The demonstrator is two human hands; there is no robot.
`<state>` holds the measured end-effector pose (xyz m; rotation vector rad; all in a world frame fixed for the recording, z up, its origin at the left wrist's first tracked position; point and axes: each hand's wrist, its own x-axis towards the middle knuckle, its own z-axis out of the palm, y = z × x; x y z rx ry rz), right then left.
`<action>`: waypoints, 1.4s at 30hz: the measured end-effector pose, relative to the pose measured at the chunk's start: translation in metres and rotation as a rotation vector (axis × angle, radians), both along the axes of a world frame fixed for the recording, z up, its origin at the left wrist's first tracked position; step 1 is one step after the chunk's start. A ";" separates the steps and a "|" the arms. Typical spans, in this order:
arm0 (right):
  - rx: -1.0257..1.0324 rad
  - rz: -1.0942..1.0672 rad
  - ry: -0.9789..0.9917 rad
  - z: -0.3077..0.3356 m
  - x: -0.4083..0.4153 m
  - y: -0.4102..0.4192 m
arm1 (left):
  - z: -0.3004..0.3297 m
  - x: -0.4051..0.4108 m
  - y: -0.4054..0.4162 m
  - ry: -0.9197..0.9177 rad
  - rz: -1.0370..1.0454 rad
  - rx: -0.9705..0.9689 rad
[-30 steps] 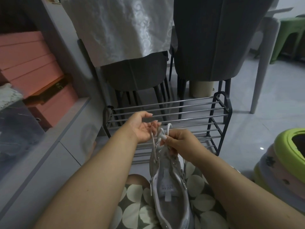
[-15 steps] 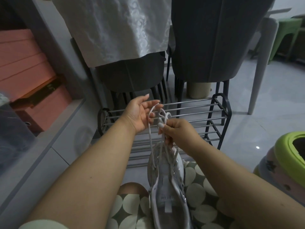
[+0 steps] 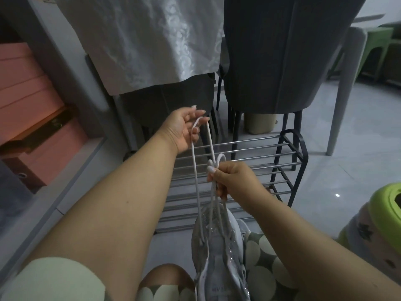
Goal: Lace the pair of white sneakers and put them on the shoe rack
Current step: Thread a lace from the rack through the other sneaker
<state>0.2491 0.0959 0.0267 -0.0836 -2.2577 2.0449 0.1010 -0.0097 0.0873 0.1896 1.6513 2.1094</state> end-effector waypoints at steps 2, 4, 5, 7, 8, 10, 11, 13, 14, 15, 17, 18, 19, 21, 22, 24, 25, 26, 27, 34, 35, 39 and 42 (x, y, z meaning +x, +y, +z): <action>0.006 0.002 0.007 -0.002 -0.003 -0.001 | 0.010 -0.008 0.005 0.021 0.015 0.012; 0.009 0.000 0.011 -0.004 -0.006 -0.001 | 0.013 -0.012 0.010 0.033 0.016 0.017; 0.012 -0.003 0.008 -0.004 -0.007 0.000 | 0.012 -0.013 0.011 0.032 0.003 0.013; 0.018 -0.013 -0.003 -0.002 -0.010 0.001 | 0.002 -0.014 0.012 0.012 -0.033 0.003; 0.015 -0.020 -0.001 0.000 -0.012 0.001 | -0.004 -0.014 0.011 -0.005 -0.044 0.002; 0.013 -0.041 0.016 0.004 -0.017 0.001 | -0.016 -0.013 0.007 -0.045 -0.048 0.011; 0.016 -0.050 0.026 0.008 -0.020 0.002 | -0.021 -0.012 0.005 -0.060 -0.044 0.011; 0.008 -0.063 0.041 0.015 -0.026 0.003 | -0.026 -0.011 0.000 -0.075 -0.033 -0.008; 0.000 -0.070 0.044 0.020 -0.029 0.004 | -0.027 -0.010 -0.002 -0.073 -0.026 -0.022; -0.003 -0.074 0.045 0.025 -0.032 0.005 | -0.026 -0.011 -0.004 -0.062 -0.017 -0.034; 0.010 -0.074 0.048 0.031 -0.036 0.006 | -0.019 -0.012 -0.006 -0.009 0.001 -0.055; 0.014 -0.070 0.051 0.032 -0.038 0.005 | -0.014 -0.013 -0.007 0.029 0.008 -0.068; 0.012 -0.067 0.054 0.032 -0.038 0.004 | -0.009 -0.014 -0.008 0.069 0.017 -0.082; -0.006 -0.062 0.062 0.030 -0.038 0.002 | 0.001 -0.017 -0.009 0.120 0.042 -0.096; -0.019 -0.062 0.065 0.029 -0.038 0.002 | 0.006 -0.019 -0.011 0.125 0.064 -0.093; -0.038 -0.069 0.063 0.028 -0.036 0.002 | 0.018 -0.023 -0.014 0.112 0.110 -0.066; -0.042 -0.073 0.061 0.028 -0.036 0.002 | 0.025 -0.025 -0.015 0.100 0.120 -0.034; -0.041 -0.077 0.059 0.028 -0.036 0.003 | 0.031 -0.027 -0.017 0.084 0.122 0.011; -0.036 -0.078 0.057 0.029 -0.036 0.003 | 0.037 -0.028 -0.017 0.064 0.117 0.054; -0.026 -0.086 0.055 0.031 -0.032 0.005 | 0.040 -0.013 -0.021 0.157 0.017 -0.245; -0.024 -0.086 0.053 0.032 -0.032 0.005 | 0.039 -0.012 -0.022 0.182 0.014 -0.263; -0.008 -0.103 0.054 0.038 -0.030 0.005 | 0.042 -0.010 -0.025 0.263 0.079 -0.247; 0.011 -0.134 0.076 0.053 -0.034 0.006 | 0.043 -0.004 -0.026 0.255 0.063 -0.239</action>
